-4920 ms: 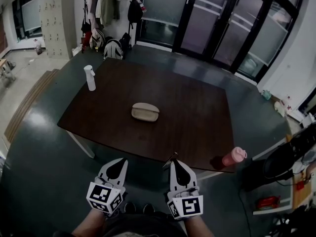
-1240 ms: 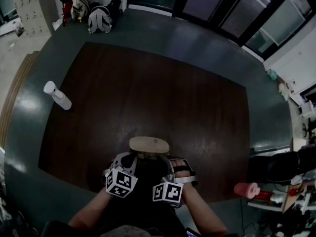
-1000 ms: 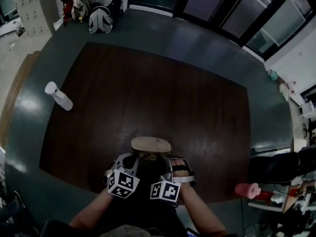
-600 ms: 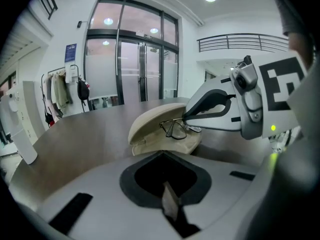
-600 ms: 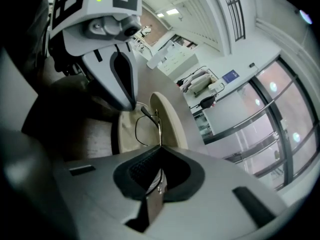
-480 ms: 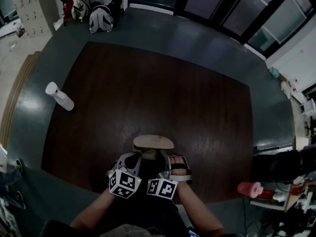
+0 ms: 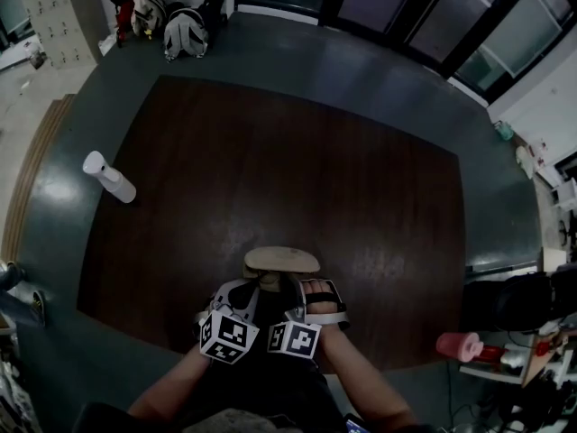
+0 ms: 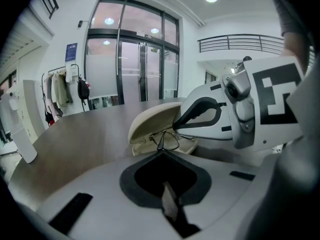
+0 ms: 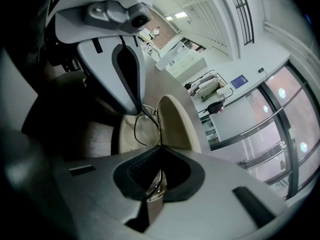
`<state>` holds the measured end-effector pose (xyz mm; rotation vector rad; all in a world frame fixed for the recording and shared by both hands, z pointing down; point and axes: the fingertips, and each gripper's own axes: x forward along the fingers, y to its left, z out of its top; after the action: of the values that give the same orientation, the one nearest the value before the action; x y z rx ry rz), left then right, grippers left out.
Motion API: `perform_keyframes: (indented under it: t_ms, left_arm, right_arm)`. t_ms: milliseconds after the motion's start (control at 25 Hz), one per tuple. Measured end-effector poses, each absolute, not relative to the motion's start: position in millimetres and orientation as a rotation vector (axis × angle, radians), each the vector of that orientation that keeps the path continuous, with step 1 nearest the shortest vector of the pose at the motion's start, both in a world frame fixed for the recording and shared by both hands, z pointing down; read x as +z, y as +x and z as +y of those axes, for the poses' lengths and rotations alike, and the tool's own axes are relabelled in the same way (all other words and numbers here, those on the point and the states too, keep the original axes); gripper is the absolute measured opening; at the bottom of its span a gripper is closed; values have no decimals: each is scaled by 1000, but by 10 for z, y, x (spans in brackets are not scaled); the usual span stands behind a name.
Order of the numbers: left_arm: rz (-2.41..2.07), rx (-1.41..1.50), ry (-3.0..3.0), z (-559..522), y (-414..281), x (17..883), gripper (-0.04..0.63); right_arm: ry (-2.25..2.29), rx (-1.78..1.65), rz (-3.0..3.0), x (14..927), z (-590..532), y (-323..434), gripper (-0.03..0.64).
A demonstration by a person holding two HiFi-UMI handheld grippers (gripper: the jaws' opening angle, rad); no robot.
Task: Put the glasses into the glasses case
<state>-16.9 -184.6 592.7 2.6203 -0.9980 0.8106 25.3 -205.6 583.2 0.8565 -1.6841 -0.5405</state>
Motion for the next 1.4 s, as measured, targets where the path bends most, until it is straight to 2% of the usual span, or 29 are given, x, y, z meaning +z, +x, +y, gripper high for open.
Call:
perform_keyframes:
  t_ms: [880,1240,1400]
  left_arm:
    - [-999,806,2616,-1842,-164,5917,3]
    - [-995,813,2610,-1837,-170,5926,3]
    - [-994,816,2607,-1826,-175,5935,3]
  right_arm:
    - [870,-469,-1722,5943,-2085,186,-11]
    - [817,-439,-1776,5953,-2009,154,5]
    - [814,-403,-1806,5940,-1966,134,34]
